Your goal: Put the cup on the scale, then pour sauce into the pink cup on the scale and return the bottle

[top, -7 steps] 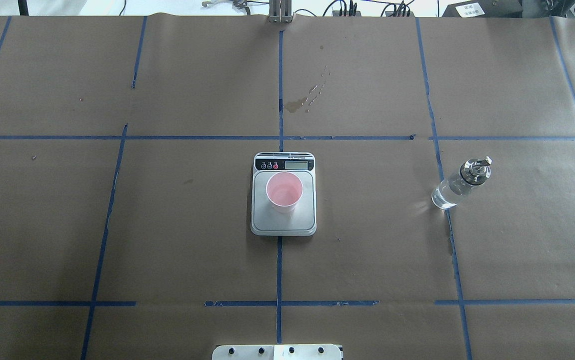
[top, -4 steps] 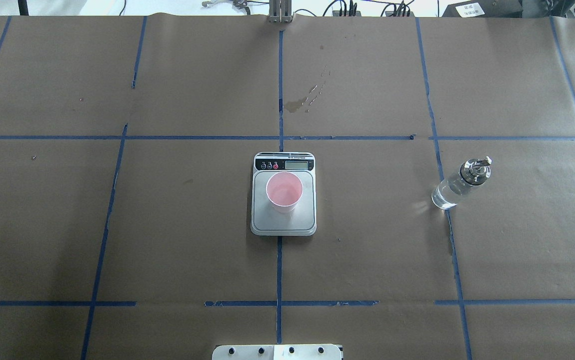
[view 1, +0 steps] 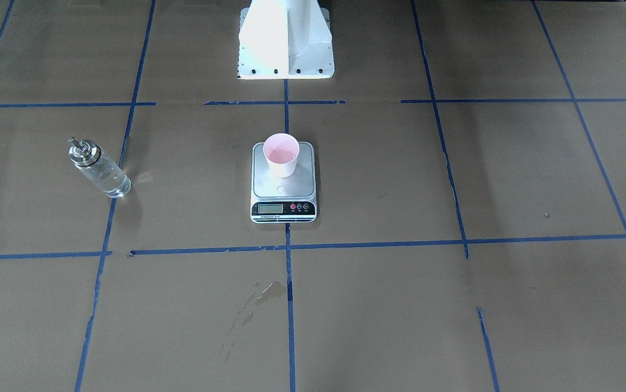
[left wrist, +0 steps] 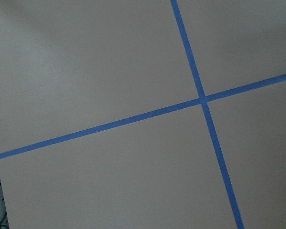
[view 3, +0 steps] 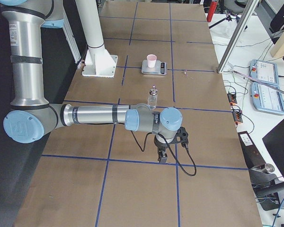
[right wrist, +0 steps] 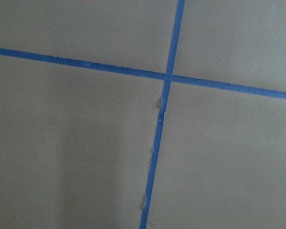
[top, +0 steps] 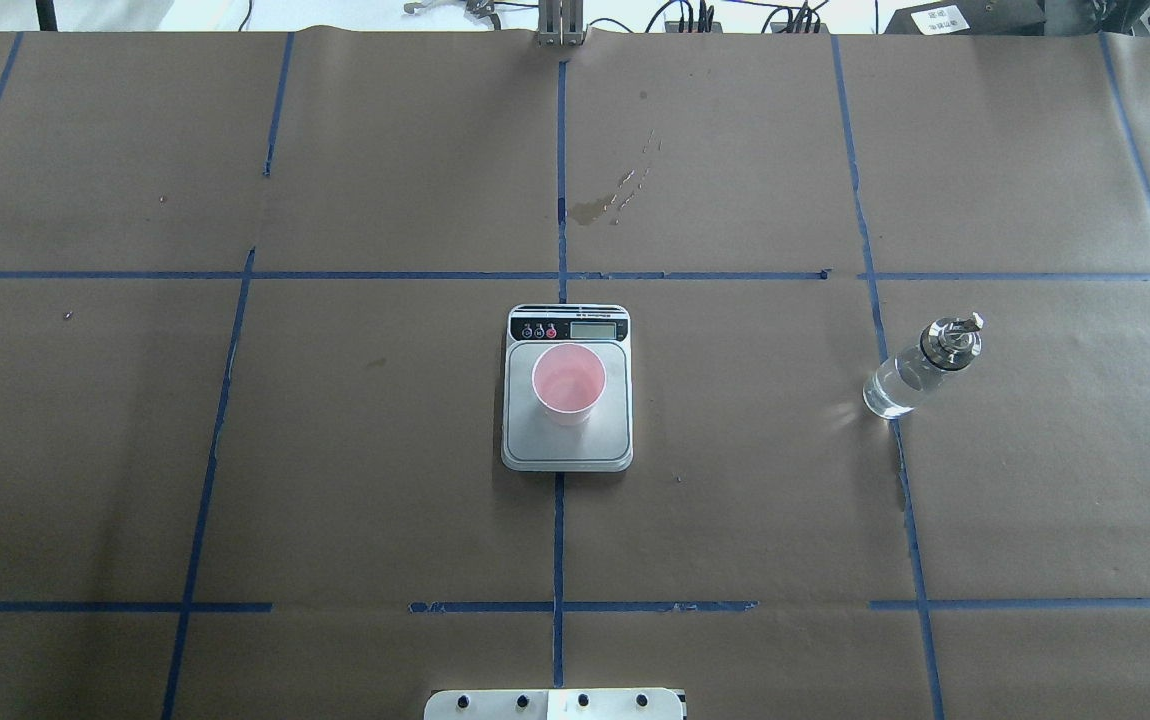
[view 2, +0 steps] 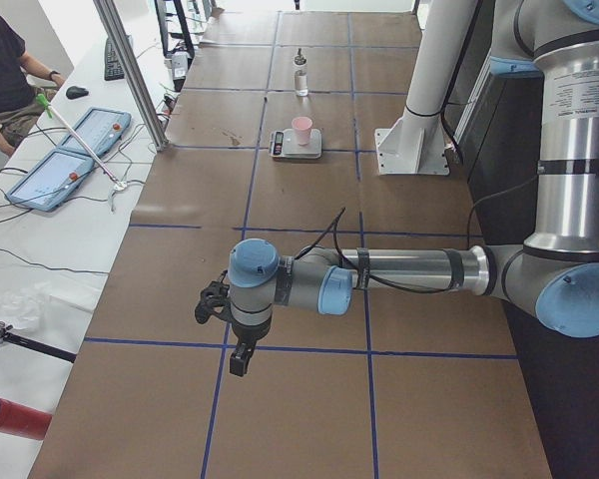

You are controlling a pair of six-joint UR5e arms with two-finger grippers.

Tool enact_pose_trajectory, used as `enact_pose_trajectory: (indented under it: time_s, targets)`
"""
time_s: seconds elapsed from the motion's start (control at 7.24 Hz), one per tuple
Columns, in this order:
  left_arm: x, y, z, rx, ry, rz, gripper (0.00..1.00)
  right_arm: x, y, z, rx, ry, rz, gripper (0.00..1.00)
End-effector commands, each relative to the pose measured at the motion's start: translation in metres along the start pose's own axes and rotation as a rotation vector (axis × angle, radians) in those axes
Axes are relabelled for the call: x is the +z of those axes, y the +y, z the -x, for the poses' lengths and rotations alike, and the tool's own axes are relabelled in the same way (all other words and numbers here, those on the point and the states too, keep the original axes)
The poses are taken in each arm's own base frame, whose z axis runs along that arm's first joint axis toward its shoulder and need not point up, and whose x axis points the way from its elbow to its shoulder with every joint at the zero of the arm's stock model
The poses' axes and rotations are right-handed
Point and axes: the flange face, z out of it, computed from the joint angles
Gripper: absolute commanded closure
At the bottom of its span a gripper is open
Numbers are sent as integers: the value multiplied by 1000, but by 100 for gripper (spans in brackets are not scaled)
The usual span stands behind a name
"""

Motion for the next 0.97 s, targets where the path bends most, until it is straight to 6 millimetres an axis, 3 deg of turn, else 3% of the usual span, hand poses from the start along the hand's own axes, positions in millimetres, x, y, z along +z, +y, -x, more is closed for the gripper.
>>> enact_pose_trajectory:
  time_s: [0.0,0.28,0.83]
  targets:
    - [2,0,0,-15,14,2,0,1,5,-3,71,-11,-39,0]
    - [-2,-4,-6,-115,50,-11,0,6,11,-3,82,-50,-34,0]
    - [-1,-3,-5,-127,52,-8,0,2,10,-2,82,-48,-41,0]
